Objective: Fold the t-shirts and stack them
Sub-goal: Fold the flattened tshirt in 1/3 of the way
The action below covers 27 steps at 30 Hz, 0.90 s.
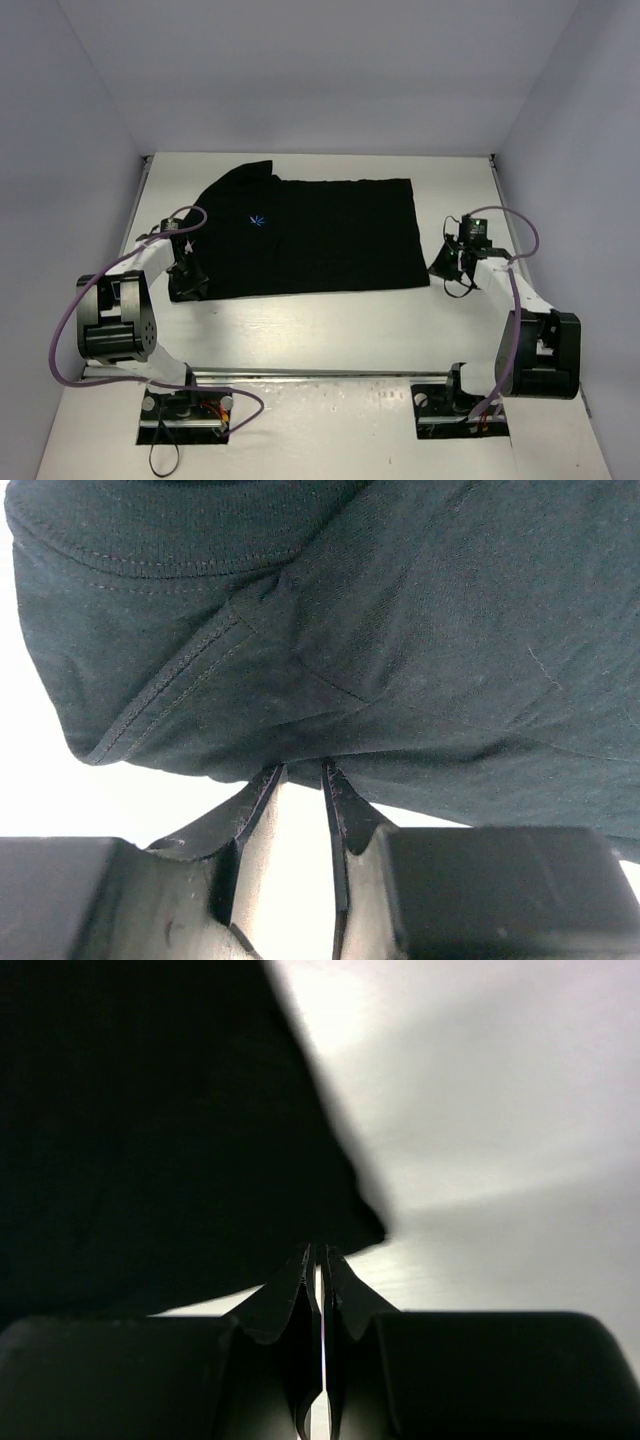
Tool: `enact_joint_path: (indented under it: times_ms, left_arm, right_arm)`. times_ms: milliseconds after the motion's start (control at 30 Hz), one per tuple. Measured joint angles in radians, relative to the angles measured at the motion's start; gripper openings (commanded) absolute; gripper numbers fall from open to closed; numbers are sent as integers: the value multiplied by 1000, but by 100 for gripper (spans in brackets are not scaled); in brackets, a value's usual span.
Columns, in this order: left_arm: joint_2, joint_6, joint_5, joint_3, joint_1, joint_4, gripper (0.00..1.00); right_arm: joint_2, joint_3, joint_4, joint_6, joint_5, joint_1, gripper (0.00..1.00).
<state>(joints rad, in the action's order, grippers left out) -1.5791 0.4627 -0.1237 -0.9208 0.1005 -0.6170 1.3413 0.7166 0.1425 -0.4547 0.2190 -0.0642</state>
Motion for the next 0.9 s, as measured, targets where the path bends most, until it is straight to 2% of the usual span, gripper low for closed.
enact_joint_path:
  times_ms: [200,467,633,800,867,900]
  left_arm:
    - [5,-5,2,2,0,0,18]
    - [5,-5,4,3,0,0,17]
    - [5,-2,3,20,12,0,17]
    - [13,6,-2,30,29,-5,17]
    - [18,9,-3,36,36,-11,18]
    - [20,10,-4,38,39,-14,21]
  right_arm:
    - [45,77,-18,-15,21,59,5]
    - [180,-2,-61,-29,24,49,1]
    - [165,-40,-116,-46,62,-17,1]
    - [132,-53,-87,-42,20,-39,1]
    - [118,-53,-62,-37,-9,-41,5]
    - [110,-53,-49,-33,-23,-41,8]
